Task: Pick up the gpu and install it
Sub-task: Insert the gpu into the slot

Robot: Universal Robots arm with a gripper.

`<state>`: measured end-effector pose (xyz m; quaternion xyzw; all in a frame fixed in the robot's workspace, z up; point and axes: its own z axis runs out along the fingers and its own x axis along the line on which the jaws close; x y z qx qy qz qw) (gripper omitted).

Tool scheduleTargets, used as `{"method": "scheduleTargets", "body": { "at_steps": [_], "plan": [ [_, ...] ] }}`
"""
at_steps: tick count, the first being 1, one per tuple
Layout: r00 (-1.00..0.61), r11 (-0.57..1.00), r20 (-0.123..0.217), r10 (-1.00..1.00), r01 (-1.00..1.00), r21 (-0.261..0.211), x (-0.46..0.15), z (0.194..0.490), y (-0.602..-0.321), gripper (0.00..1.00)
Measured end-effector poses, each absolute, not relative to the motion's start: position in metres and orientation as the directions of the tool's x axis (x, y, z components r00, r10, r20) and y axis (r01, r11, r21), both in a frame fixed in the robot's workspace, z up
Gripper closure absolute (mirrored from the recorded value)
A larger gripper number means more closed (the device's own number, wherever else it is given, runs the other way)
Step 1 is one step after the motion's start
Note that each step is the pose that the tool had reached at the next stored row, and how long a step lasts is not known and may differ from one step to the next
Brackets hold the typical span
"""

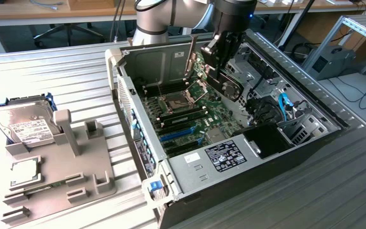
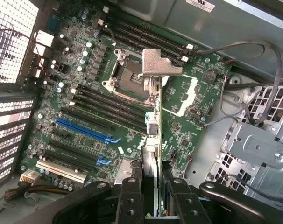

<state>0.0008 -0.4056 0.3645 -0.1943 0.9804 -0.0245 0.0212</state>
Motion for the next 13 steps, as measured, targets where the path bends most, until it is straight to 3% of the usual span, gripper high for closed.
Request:
{"method": "scheduleTargets", "body": {
  "at_steps": [13],
  "plan": [
    [-0.9, 0.9, -0.032, -0.435, -0.433, -0.056, 0.0013, 0.3638, -0.4056, 0.74]
  ]
}}
